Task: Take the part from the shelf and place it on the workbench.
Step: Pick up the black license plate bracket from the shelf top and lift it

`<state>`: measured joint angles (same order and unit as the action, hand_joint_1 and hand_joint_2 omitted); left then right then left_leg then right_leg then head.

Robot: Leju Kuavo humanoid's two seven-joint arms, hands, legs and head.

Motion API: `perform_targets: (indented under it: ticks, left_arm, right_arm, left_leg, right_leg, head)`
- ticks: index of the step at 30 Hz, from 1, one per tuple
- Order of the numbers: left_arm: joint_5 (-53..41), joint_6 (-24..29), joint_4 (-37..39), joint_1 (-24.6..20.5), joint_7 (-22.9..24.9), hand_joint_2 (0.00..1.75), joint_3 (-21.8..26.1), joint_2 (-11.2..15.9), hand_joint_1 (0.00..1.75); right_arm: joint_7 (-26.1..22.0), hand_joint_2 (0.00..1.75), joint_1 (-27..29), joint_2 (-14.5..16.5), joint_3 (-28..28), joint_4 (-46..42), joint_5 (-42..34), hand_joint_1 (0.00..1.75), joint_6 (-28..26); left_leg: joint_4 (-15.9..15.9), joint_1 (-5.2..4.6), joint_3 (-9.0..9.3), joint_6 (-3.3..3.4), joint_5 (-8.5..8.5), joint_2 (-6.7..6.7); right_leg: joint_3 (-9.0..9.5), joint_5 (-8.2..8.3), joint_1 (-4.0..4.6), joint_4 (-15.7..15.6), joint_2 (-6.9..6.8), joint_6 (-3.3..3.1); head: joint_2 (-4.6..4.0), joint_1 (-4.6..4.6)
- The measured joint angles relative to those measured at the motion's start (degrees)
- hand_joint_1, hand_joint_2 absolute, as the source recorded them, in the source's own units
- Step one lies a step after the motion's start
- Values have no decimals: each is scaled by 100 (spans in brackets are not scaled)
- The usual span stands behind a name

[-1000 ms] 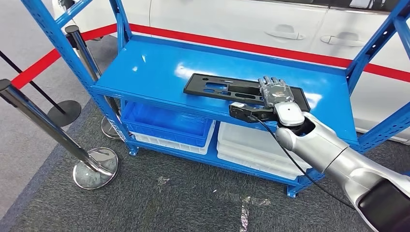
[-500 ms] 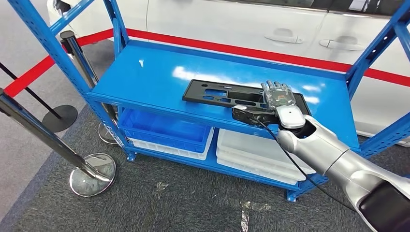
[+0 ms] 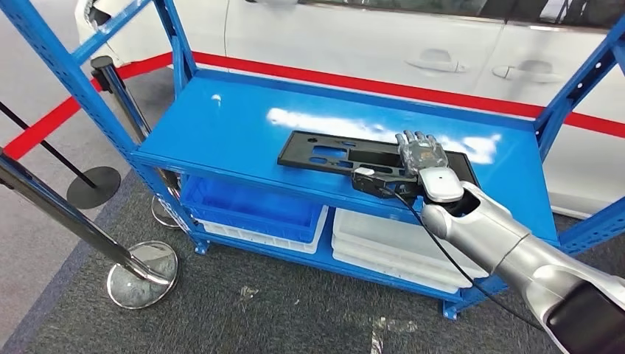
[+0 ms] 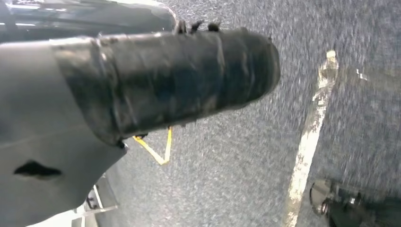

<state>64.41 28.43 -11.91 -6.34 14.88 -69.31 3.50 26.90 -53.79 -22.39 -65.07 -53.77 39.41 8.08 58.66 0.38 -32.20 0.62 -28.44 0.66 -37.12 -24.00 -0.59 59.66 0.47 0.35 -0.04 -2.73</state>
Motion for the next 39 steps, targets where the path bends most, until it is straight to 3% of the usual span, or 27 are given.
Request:
perform_targets:
  ticks: [3, 5, 7, 8, 9, 11, 13, 15, 18, 20, 22, 23, 24, 25, 26, 28, 30, 32, 39]
  left_arm:
    - [-1, 0, -1, 2, 3, 0, -2, 0, 0]
    - [-1, 1, -1, 1, 5, 0, -2, 0, 0]
    - [-2, 1, 0, 2, 5, 0, -3, 0, 0]
    - [-2, 1, 0, 4, 4, 0, -4, 0, 0]
    - [-2, 1, 0, 5, 5, 0, -5, 0, 0]
    - [-2, 1, 0, 8, 6, 0, -7, 4, 0]
    - [-2, 1, 0, 5, 6, 0, -7, 14, 0]
    - [-1, 1, 0, -4, 3, 0, -7, 19, 0]
    - [2, -1, -2, -7, 1, 0, -7, 16, 0]
    - [2, -1, -2, -5, 5, 0, -7, 13, 0]
    - [1, 0, -1, -5, 20, 0, -7, 14, 0]
    - [0, 0, -1, -4, 28, 0, -7, 15, 0]
    - [0, 1, -1, -3, 33, 0, -7, 17, 0]
    - [0, 1, -1, -1, 34, 0, -7, 19, 0]
    - [1, 1, -1, 1, 30, 0, -7, 19, 0]
    - [5, 1, -1, -1, 5, 0, -7, 20, 0]
    - [21, 1, 0, -8, -28, 0, -7, 22, 0]
    - [60, 2, -1, -9, -67, 0, -7, 26, 0]
    - [175, -1, 0, -14, -163, 0, -3, 61, 0]
  right_arm:
    - [-1, 175, 4, 1, 8, -5, 0, 0, -1]
    - [-2, 175, 8, 1, 13, -6, 0, 0, -1]
    - [-4, 175, 32, 3, 13, -5, -1, 0, -2]
    - [-8, 175, 51, 5, 13, -5, 0, 0, -3]
    - [-13, 175, 70, 8, 13, -5, 0, 0, -4]
    - [-33, 175, 93, 18, 13, -5, -1, 0, -9]
    - [-57, 175, 95, 25, 13, 0, -1, 0, -13]
    - [-89, 175, 105, 26, 13, 8, -9, 0, -20]
    - [-133, 175, 135, 35, 16, 14, -27, 0, -47]
    - [-161, 175, 166, 46, 21, 20, -34, 0, -69]
    - [-198, 175, 237, 50, 22, 44, -39, 0, -94]
    - [-217, 175, 292, 51, 21, 61, -40, 0, -104]
    - [-239, 175, 345, 55, 21, 79, -41, 0, -111]
    - [-261, 175, 383, 61, 20, 96, -42, 0, -114]
    - [-283, 175, 402, 66, 20, 109, -43, 0, -115]
    - [-333, 175, 398, 76, 21, 125, -46, 83, -110]
    - [-380, 175, 390, 92, 22, 131, -57, 170, -86]
    - [-412, 175, 389, 119, 22, 131, -84, 175, -10]
    - [-467, 175, 332, 174, 35, 121, -318, 175, 148]
  left_leg:
    - [136, 15, -46, -81, -118, -19]
    - [726, 24, -348, -126, -376, -32]
    - [1459, 27, -792, -148, -587, -34]
    - [1633, 27, -933, -150, -566, -34]
    - [1581, 26, -969, -141, -422, -34]
    - [910, 19, -756, -90, 74, -34]
    - [246, -16, -473, -26, 356, -33]
    - [57, -50, -370, 12, 330, -29]
    - [-63, -16, -268, 81, 324, -38]
    - [-137, 6, -170, 132, 321, -43]
    - [-152, 5, -122, 175, 286, -36]
    - [-148, 4, -103, 185, 264, -28]
    - [-142, 4, -78, 188, 238, -19]
    - [-132, 5, -48, 181, 207, -9]
    - [-115, 6, -12, 168, 168, -1]
    - [-65, 2, 33, 115, 82, 7]
    - [-43, -8, 33, 55, 34, 11]
    - [-52, -10, 42, 28, 23, 10]
    - [-138, 2, 108, 49, 22, 6]
  right_leg:
    - [52, -27, -28, -33, 6, -86]
    - [111, -64, -34, -46, -9, -146]
    - [148, -105, -20, -44, -18, -180]
    - [170, -126, -14, -44, -15, -185]
    - [203, -152, -8, -42, -9, -185]
    - [296, -215, 1, -42, 3, -174]
    - [355, -271, 20, -45, 7, -136]
    - [364, -289, 28, -67, 5, -86]
    - [382, -346, 41, -60, -16, 2]
    - [188, -551, 45, 361, -43, 43]
    - [-236, -818, 34, 1125, -46, 64]
    - [-425, -858, 24, 1397, -46, 73]
    - [-527, -796, 9, 1484, -47, 80]
    - [-510, -628, -9, 1341, -49, 85]
    - [-386, -378, -28, 1001, -51, 86]
    - [-61, -48, -35, 273, -52, 73]
    - [89, -23, -13, -19, -43, 36]
    - [108, -35, 0, -47, -30, -7]
    - [121, -62, 18, -62, -14, -66]
  head:
    - [0, -11]
    - [0, -30]
    - [0, -38]
    - [0, -39]
    - [0, -39]
    - [0, -39]
    - [0, -36]
    - [0, -29]
    - [0, -24]
    - [0, 7]
    - [0, 35]
    - [0, 38]
    - [0, 41]
    - [0, 40]
    - [0, 41]
    - [0, 43]
    - [0, 39]
    - [0, 29]
    - [0, 21]
